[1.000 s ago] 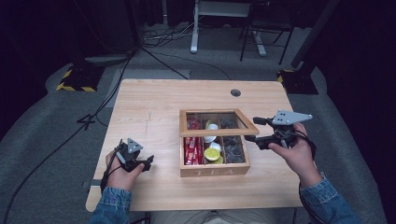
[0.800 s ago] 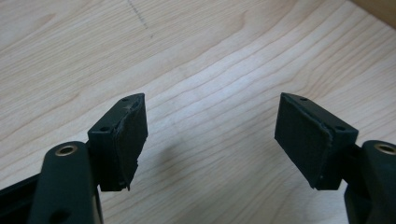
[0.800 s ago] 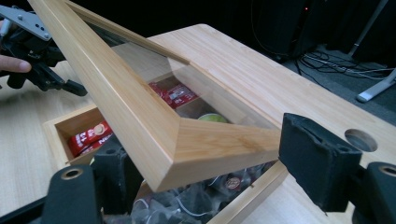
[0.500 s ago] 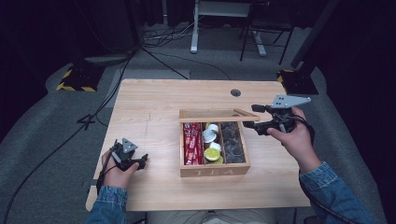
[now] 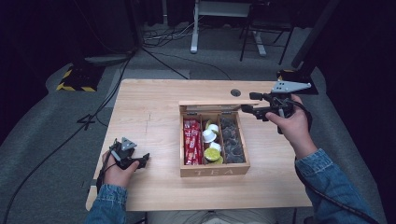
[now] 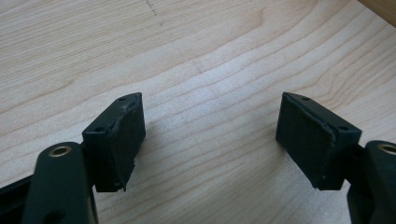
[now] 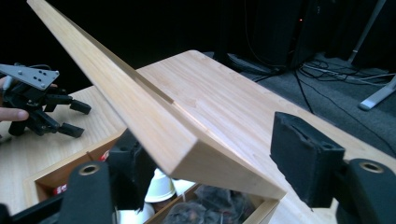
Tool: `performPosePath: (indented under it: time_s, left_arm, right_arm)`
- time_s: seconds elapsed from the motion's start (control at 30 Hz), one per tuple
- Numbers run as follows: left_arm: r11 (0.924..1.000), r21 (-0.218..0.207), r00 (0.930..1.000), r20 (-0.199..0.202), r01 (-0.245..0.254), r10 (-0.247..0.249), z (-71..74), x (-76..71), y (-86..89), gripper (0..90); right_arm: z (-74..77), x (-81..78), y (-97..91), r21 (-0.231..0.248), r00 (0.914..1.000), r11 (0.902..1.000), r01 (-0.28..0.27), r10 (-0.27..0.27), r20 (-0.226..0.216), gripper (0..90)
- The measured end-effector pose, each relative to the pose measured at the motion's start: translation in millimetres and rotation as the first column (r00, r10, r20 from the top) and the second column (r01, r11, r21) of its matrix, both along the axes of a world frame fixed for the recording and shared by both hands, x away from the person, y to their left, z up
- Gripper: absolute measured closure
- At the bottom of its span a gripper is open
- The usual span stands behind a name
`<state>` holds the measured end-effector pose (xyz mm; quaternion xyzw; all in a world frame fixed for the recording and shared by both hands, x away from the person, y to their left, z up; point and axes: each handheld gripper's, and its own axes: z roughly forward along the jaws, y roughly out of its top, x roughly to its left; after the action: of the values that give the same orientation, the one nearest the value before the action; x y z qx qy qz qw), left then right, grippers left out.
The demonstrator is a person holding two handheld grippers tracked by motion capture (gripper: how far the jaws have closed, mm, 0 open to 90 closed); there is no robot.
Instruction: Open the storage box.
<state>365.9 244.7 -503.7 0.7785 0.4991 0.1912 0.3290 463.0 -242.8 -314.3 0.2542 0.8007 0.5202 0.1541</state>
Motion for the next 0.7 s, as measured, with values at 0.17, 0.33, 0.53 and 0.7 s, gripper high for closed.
performPosePath:
  time_s: [0.17, 0.33, 0.53, 0.7]
  left_arm:
    - [0.9999, 0.003, 0.9999, 0.001, -0.012, 0.012, -0.1, 1.7, -1.8, 23.3]
    - [0.9999, 0.004, 0.9999, 0.0, -0.015, 0.015, 0.0, 1.8, -2.3, 23.2]
    - [0.9999, 0.001, 0.9999, 0.001, -0.016, 0.016, -0.2, 2.0, -2.4, 23.1]
    - [0.9998, 0.004, 0.9999, 0.001, -0.017, 0.017, -0.1, 1.7, -2.5, 23.1]
  right_arm:
    - [4.7, 12.7, 3.2, 0.005, 0.9999, 0.9999, 0.013, -0.013, -0.003, 35.6]
    - [8.7, 25.6, 5.3, 0.03, 0.9996, 0.9992, 0.027, -0.027, 0.002, 38.3]
    - [12.8, 42.0, 10.3, 0.045, 0.9989, 0.998, 0.045, -0.045, 0.013, 45.3]
    - [13.5, 52.7, 17.3, 0.03, 0.9973, 0.9973, 0.067, -0.068, 0.028, 47.0]
